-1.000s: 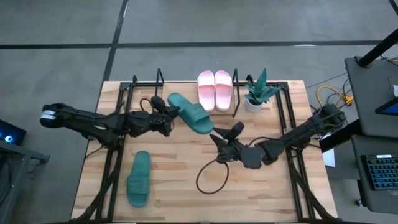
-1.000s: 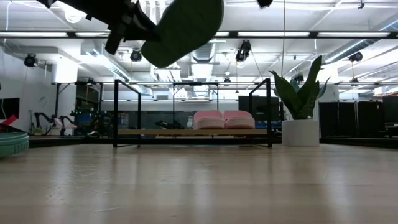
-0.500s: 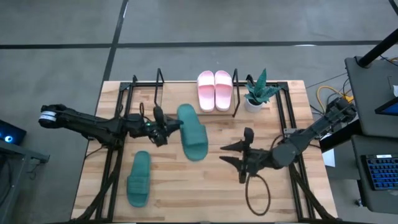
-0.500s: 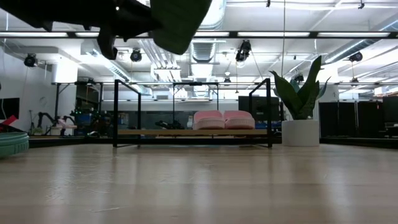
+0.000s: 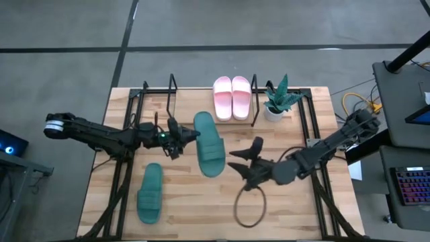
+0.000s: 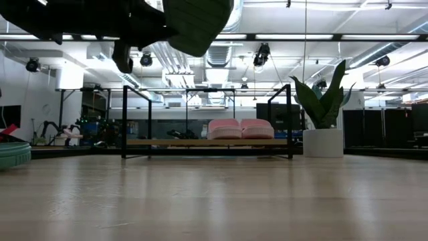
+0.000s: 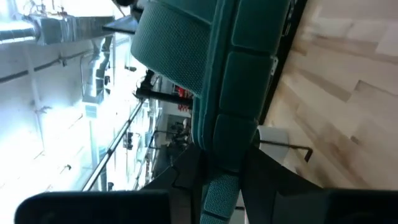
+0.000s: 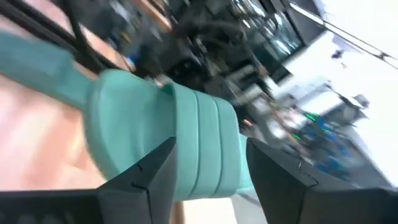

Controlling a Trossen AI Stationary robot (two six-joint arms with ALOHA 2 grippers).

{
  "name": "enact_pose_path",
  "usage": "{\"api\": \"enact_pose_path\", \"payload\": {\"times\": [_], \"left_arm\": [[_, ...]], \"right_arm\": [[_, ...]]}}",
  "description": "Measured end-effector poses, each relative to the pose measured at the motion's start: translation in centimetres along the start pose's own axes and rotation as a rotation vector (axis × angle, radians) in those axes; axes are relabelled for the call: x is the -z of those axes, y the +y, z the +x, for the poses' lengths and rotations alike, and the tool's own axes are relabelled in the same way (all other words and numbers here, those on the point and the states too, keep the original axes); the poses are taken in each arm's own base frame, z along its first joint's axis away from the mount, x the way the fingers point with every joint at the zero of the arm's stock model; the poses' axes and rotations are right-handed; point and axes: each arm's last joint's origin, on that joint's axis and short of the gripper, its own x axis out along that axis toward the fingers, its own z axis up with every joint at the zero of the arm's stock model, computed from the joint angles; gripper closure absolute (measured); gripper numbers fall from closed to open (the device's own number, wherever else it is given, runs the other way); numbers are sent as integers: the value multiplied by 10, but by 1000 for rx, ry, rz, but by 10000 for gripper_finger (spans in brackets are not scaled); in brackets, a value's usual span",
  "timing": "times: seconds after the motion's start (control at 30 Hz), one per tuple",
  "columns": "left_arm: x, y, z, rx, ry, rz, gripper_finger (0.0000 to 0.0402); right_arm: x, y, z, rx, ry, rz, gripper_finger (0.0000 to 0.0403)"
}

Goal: Pick and place slides into the shelf
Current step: Put the top green slipper on the shelf

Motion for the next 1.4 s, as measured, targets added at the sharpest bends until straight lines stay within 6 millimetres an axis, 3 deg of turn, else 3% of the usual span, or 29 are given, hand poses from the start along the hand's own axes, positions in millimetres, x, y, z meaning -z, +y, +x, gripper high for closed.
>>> {"api": "enact_pose_path", "payload": {"times": [0.17,0.43,0.83,1.0,1.2,1.33,1.4], "left_arm": [[1,0,0,0,7,-1,344],[1,-1,0,-10,25,-3,344],[1,-1,0,-9,26,-10,344],[1,-1,0,-11,26,-24,344],[1,-1,0,-10,29,-28,344],[1,-1,0,-12,30,-45,344],[2,-1,0,-15,40,-98,317]], "right_arm": [[-8,16,19,38,141,-124,209],[-27,22,38,-24,271,-135,217],[-21,14,55,-16,387,-122,237],[-19,13,56,5,400,-130,277],[-18,13,57,2,404,-146,381],[-18,12,57,20,413,-155,391],[-16,10,56,81,442,-178,392]]}}
